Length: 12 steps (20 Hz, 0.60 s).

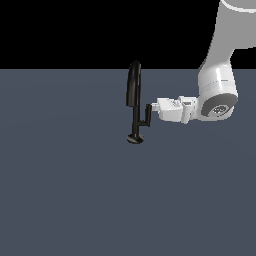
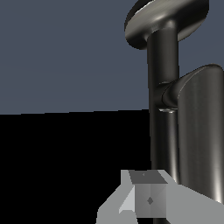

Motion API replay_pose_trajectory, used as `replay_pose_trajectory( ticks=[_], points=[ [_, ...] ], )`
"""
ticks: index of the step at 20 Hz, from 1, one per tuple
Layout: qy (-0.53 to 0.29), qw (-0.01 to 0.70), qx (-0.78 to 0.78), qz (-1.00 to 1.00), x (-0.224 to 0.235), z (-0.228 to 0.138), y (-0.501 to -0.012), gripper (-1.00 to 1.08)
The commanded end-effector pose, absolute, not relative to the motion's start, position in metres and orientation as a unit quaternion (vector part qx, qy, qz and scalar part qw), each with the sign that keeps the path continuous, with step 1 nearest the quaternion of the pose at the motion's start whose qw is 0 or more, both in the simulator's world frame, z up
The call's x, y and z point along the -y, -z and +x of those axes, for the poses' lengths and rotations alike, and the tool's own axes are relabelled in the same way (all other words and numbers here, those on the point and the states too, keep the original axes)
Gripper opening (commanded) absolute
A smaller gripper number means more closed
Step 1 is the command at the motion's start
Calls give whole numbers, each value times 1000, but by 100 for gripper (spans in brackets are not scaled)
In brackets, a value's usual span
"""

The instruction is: Turn on the faucet by rotating a designated handle.

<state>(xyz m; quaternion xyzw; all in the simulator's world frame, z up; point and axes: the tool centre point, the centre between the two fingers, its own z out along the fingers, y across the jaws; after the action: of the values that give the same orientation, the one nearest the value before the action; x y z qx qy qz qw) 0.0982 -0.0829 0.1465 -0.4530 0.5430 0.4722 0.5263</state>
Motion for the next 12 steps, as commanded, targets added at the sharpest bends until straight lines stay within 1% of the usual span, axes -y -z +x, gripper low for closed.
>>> replay_pose_trajectory(
  ticks=[1,12],
  points=[
    [-472,526,-543,-453,82,93,-149,-100],
    [-472,526,-543,-453,78,68,-158,-100]
  ],
)
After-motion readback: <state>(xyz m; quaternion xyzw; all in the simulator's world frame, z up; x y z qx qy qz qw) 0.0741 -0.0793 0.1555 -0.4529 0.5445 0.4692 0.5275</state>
